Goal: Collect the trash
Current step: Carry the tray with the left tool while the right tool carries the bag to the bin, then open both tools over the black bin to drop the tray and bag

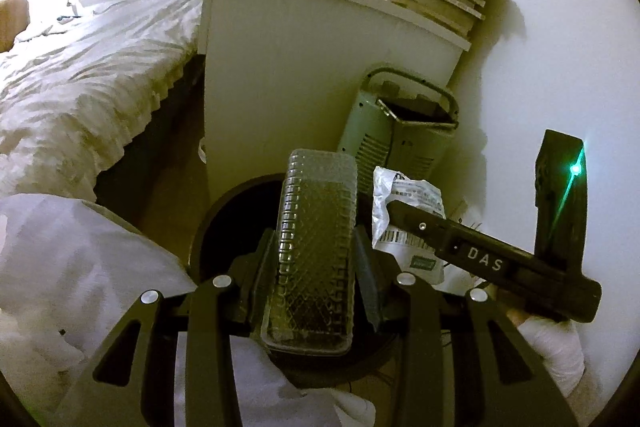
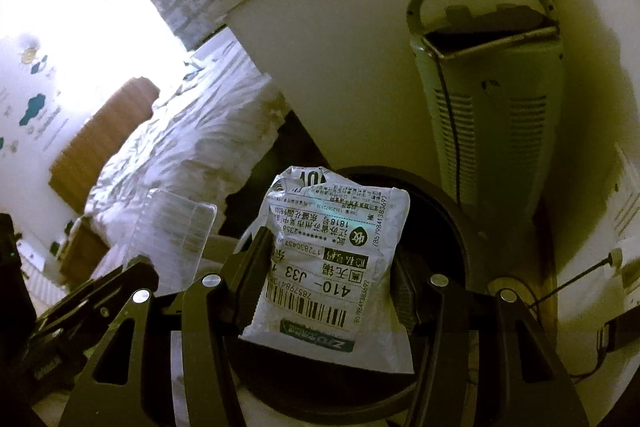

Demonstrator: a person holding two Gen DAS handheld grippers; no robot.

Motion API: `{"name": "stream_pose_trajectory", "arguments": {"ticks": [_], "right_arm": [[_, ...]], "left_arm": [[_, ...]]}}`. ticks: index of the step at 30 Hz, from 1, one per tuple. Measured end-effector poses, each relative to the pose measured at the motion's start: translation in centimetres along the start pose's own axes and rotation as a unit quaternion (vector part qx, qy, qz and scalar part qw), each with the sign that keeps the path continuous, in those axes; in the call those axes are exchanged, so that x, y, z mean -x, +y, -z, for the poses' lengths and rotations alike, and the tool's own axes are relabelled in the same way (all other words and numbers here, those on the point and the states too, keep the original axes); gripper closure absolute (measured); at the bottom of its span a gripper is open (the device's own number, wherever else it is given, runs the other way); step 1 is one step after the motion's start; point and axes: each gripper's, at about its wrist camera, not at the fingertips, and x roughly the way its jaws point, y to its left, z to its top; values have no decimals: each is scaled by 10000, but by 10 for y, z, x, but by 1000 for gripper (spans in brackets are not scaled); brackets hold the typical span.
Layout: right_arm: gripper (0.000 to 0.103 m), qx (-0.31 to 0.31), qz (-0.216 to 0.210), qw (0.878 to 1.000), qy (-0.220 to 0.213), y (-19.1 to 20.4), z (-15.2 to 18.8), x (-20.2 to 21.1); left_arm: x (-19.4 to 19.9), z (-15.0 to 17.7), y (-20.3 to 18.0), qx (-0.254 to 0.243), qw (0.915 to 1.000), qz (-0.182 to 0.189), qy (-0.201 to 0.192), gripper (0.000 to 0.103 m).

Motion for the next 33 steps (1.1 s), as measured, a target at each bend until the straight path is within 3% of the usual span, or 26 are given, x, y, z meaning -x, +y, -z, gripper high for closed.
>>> {"name": "stream_pose_trajectory", "arguments": {"ticks": [13, 17, 19, 21, 28, 31, 33], "right_arm": [[48, -62, 154, 9997, 154, -9, 4, -14], [38, -167, 182, 9996, 155, -12, 3, -14], [35, -176, 196, 9996, 133, -12, 3, -12], [31, -183, 167, 9996, 114, -11, 2, -9], [30, -33, 20, 10000, 73, 4, 4, 1], [30, 104, -95, 9999, 95, 18, 5, 4], [30, 244, -219, 9994, 141, 33, 7, 5]], "left_arm": [[-15, 0, -1, 33, 9999, -32, 121, 61], [-13, 0, -4, 4, 9999, -60, 97, 57], [-10, 0, -6, -9, 9999, -99, 46, 41], [-3, -1, -7, 13, 9999, -108, -37, 35], [24, -2, -5, 69, 9997, -164, -184, 30], [42, 2, 1, 148, 9992, -235, -288, 19], [59, 9, 9, 204, 9986, -318, -367, 19]]}}
